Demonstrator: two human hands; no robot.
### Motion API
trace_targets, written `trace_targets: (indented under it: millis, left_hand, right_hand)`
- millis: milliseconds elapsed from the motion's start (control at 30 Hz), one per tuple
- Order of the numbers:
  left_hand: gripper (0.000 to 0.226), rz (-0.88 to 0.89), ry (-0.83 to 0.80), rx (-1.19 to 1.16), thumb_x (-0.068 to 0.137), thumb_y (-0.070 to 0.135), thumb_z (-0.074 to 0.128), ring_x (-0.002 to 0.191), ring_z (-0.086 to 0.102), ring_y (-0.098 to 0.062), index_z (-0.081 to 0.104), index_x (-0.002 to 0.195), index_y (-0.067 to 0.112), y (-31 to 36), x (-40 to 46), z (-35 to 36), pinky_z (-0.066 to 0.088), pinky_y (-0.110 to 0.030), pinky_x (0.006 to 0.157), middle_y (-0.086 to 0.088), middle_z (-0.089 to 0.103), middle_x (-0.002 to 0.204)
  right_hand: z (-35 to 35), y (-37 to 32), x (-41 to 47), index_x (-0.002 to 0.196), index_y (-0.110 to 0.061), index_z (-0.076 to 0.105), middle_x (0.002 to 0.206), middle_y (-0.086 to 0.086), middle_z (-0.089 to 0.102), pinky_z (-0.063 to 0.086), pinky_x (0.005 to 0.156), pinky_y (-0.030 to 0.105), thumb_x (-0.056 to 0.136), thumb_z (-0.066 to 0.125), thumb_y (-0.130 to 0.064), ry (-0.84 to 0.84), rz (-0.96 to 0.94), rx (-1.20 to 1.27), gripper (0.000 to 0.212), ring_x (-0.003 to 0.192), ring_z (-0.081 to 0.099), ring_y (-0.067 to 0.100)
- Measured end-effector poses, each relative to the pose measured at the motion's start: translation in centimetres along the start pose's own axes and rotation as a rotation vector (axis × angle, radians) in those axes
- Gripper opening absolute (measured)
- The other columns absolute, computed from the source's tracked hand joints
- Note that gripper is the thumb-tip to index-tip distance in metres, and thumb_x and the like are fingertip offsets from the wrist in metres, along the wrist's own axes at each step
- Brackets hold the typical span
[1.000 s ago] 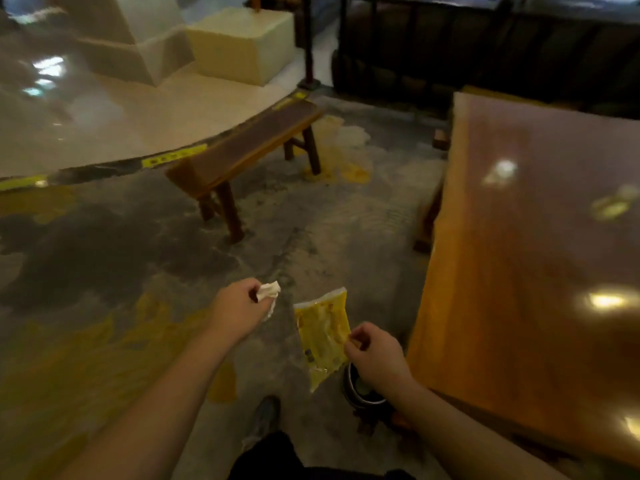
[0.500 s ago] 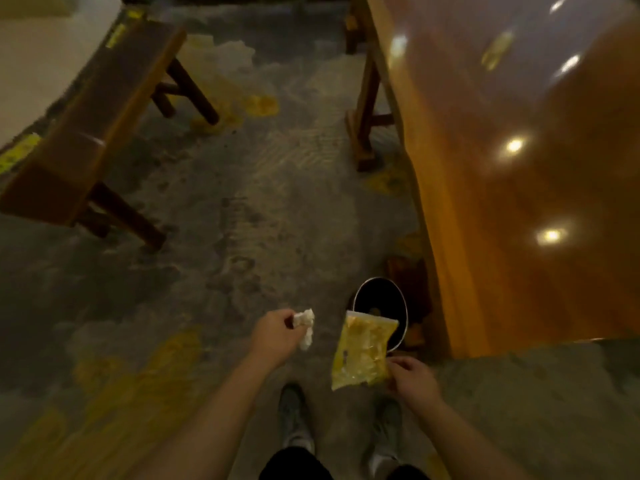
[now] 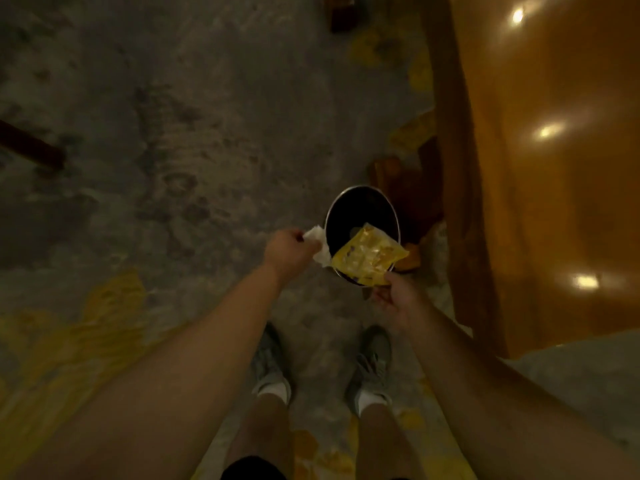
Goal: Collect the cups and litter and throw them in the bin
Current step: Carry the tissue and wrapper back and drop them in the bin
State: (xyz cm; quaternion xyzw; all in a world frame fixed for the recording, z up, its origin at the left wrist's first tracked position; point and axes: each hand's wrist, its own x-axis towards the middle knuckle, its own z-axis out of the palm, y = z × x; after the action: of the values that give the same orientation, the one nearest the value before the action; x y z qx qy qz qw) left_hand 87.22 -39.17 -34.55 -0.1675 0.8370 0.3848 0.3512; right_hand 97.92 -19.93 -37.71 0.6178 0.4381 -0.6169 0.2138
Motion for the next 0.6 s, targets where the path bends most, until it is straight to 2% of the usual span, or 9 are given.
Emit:
trace_targets:
  millis: [67, 133, 200, 233, 300, 367, 400, 500, 600]
  left_hand:
    - [0.024, 0.006, 0.001, -0.012, 0.082, 0.025, 0.07, 0.08, 0.071, -0.032, 0.071, 0.084, 0.001, 0.3, 2.5, 2.3, 0.058, -0.044, 0.072, -0.022, 0.074, 0.085]
    - [0.021, 0.014, 0.0, -0.018, 0.083, 0.028, 0.069, 0.072, 0.067, -0.026, 0.069, 0.073, 0.009, 0.6, 4.4, 3.9, 0.054, -0.036, 0.062, -0.013, 0.071, 0.073]
    - [0.028, 0.039, -0.016, 0.005, 0.084, 0.032, 0.069, 0.068, 0.063, -0.021, 0.061, 0.062, 0.016, 1.0, 6.0, 5.3, 0.046, -0.027, 0.054, -0.002, 0.062, 0.062]
    - [0.025, 0.042, -0.037, 0.015, 0.084, 0.034, 0.069, 0.07, 0.065, -0.021, 0.063, 0.065, 0.018, 1.2, 6.6, 5.8, 0.047, -0.026, 0.056, -0.001, 0.064, 0.064]
    - [0.019, 0.043, -0.103, 0.007, 0.081, 0.036, 0.074, 0.082, 0.071, -0.021, 0.074, 0.088, 0.018, 1.6, 7.4, 6.3, 0.057, -0.031, 0.071, -0.004, 0.074, 0.084]
    - [0.038, 0.054, -0.152, 0.031, 0.078, 0.039, 0.078, 0.088, 0.072, -0.023, 0.074, 0.109, 0.016, 1.8, 7.9, 6.4, 0.058, -0.036, 0.082, -0.003, 0.074, 0.095]
    - [0.045, 0.058, -0.163, 0.052, 0.077, 0.04, 0.08, 0.087, 0.072, -0.022, 0.072, 0.115, 0.016, 1.7, 7.9, 6.3, 0.057, -0.034, 0.082, -0.002, 0.072, 0.095]
    - [0.037, 0.056, -0.157, 0.14, 0.081, 0.032, 0.077, 0.083, 0.064, -0.016, 0.072, 0.114, 0.014, 0.5, 7.7, 5.2, 0.05, -0.028, 0.076, -0.005, 0.072, 0.101]
    - [0.023, 0.058, -0.146, 0.179, 0.084, 0.025, 0.073, 0.087, 0.068, -0.02, 0.074, 0.104, 0.014, -0.8, 6.4, 3.4, 0.055, -0.033, 0.08, -0.007, 0.075, 0.102]
  right_hand:
    - [-0.2, 0.1, 2.0, 0.094, -0.013, 0.062, 0.092, 0.008, 0.067, 0.054, 0.071, 0.032, 0.099, 0.055, -0.012, 0.01, 0.006, 0.003, 0.009, 0.077, 0.062, 0.017]
    - [-0.4, 0.2, 3.2, 0.105, -0.012, 0.061, 0.097, 0.009, 0.066, 0.054, 0.073, 0.032, 0.098, 0.054, -0.01, 0.025, 0.013, 0.01, 0.01, 0.079, 0.062, 0.018]
    - [-0.8, 0.4, 4.1, 0.111, -0.011, 0.059, 0.095, 0.01, 0.065, 0.054, 0.071, 0.033, 0.098, 0.054, -0.009, 0.042, 0.013, -0.001, 0.015, 0.077, 0.061, 0.018]
    - [-0.9, 0.5, 4.5, 0.11, -0.01, 0.06, 0.092, 0.009, 0.065, 0.054, 0.071, 0.033, 0.098, 0.055, -0.01, 0.041, 0.012, 0.002, 0.013, 0.076, 0.061, 0.018]
    - [-1.0, 0.6, 5.0, 0.107, -0.011, 0.062, 0.089, 0.009, 0.067, 0.055, 0.073, 0.034, 0.099, 0.057, -0.015, 0.017, 0.024, 0.039, 0.01, 0.078, 0.063, 0.019]
    - [-1.0, 0.6, 5.2, 0.101, -0.012, 0.062, 0.091, 0.009, 0.067, 0.055, 0.078, 0.036, 0.1, 0.058, -0.021, -0.007, 0.041, 0.093, 0.01, 0.081, 0.064, 0.02]
    - [-0.9, 0.6, 5.3, 0.101, -0.011, 0.062, 0.092, 0.009, 0.066, 0.055, 0.08, 0.036, 0.1, 0.059, -0.022, -0.015, 0.045, 0.114, 0.012, 0.082, 0.064, 0.02]
    - [-0.6, 0.6, 5.1, 0.112, -0.005, 0.061, 0.097, 0.01, 0.064, 0.055, 0.08, 0.035, 0.1, 0.059, -0.019, -0.016, 0.048, 0.129, 0.019, 0.081, 0.063, 0.019]
    - [0.3, 0.7, 4.0, 0.113, -0.004, 0.06, 0.096, 0.009, 0.063, 0.053, 0.072, 0.033, 0.099, 0.057, -0.014, -0.02, 0.037, 0.134, 0.018, 0.08, 0.061, 0.02]
